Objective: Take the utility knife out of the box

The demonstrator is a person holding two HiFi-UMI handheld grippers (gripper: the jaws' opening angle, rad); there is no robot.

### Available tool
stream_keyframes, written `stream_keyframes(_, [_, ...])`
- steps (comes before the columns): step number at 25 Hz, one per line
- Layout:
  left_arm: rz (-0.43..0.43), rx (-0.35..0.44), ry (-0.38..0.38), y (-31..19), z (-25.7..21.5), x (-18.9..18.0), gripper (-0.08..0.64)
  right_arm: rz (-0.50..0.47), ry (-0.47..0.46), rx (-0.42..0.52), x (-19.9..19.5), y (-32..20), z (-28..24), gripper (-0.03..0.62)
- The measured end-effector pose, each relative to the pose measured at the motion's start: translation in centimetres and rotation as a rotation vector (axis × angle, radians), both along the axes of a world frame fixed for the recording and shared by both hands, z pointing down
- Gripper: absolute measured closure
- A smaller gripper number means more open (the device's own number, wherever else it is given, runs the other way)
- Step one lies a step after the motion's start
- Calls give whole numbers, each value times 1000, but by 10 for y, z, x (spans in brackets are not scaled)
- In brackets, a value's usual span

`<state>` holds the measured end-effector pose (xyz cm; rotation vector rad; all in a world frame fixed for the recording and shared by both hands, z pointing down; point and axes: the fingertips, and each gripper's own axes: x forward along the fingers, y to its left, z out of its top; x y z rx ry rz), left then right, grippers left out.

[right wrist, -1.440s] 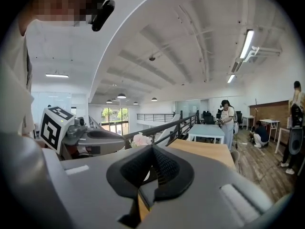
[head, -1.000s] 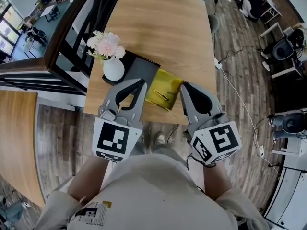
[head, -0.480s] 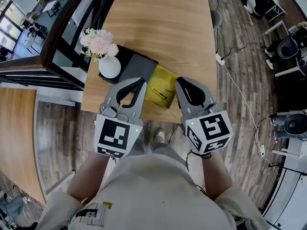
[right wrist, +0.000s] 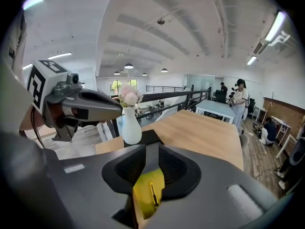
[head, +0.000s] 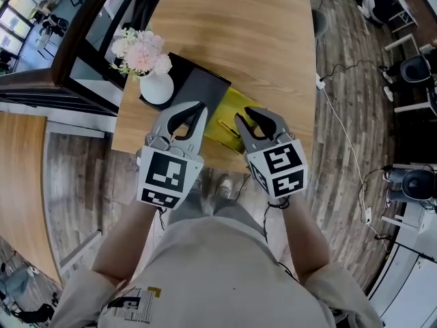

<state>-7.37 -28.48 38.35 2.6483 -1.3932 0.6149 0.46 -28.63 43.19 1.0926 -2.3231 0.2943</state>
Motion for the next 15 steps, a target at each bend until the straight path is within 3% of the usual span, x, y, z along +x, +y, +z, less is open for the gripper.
stream_keyframes(4, [-4,-39,3,-10,21,-2,558,-44,49,-99,-4,-7,49,474])
stream_keyframes(9, [-4,-45,-115,-26,55,-8,558,-85,146,-201,-1,-10,116,465])
stream_keyframes(15, [-12,-148,-100,-39,101,-14,557,-134,185,-327,-6,-7,167,459])
